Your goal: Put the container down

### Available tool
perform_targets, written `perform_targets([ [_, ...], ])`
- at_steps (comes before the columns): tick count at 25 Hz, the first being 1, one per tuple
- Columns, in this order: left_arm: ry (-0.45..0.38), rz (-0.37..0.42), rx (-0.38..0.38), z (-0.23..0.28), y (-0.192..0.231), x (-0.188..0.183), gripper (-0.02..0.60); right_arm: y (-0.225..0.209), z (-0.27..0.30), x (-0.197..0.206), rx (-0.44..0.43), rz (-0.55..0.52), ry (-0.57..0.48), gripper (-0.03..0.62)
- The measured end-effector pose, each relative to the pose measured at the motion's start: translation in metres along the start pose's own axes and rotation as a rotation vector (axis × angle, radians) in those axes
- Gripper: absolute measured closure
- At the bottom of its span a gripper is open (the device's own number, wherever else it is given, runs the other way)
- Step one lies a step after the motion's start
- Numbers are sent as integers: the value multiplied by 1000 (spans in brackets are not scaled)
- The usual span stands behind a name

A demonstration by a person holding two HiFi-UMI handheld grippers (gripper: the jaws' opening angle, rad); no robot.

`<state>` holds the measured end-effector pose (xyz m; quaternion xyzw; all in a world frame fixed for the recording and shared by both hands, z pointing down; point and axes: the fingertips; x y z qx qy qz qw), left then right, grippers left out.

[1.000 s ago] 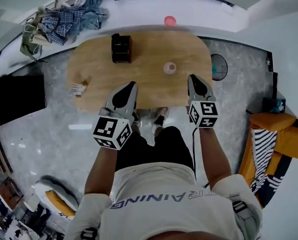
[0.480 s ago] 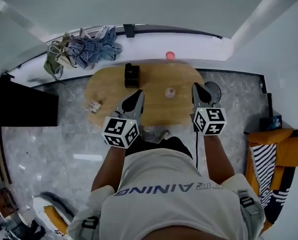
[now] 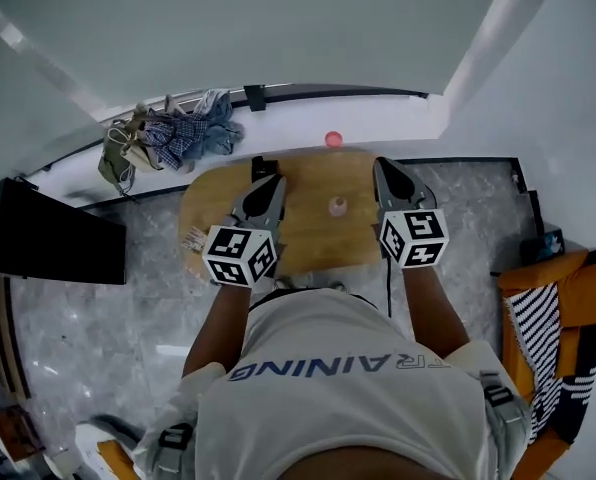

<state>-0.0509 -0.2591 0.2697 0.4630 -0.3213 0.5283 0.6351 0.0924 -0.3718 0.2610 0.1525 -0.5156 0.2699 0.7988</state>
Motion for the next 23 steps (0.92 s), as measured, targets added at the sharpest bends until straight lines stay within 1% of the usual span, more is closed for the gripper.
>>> perform_targets([
  [5, 18, 4, 23, 5, -3, -2, 583, 2, 2, 2, 3, 12, 3, 580],
  [8, 11, 0, 28, 5, -3, -4, 583, 3, 4, 2, 0, 17, 5, 580],
  [14, 14, -10, 29, 0, -1, -1, 583, 5, 3, 5, 14, 21, 5, 580],
  [19, -5, -14, 22, -3, 0, -2, 583, 5, 3, 9, 16, 23, 11, 580],
  [23, 2, -11, 27, 0, 4, -2, 583, 6, 6, 9, 16, 23, 10, 580],
])
Point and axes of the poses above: the fingertips, and each gripper's own axes: z forward along the fingers, y to its left, x out of its underside, and after that the axes turned 13 degrees about y, right-handed
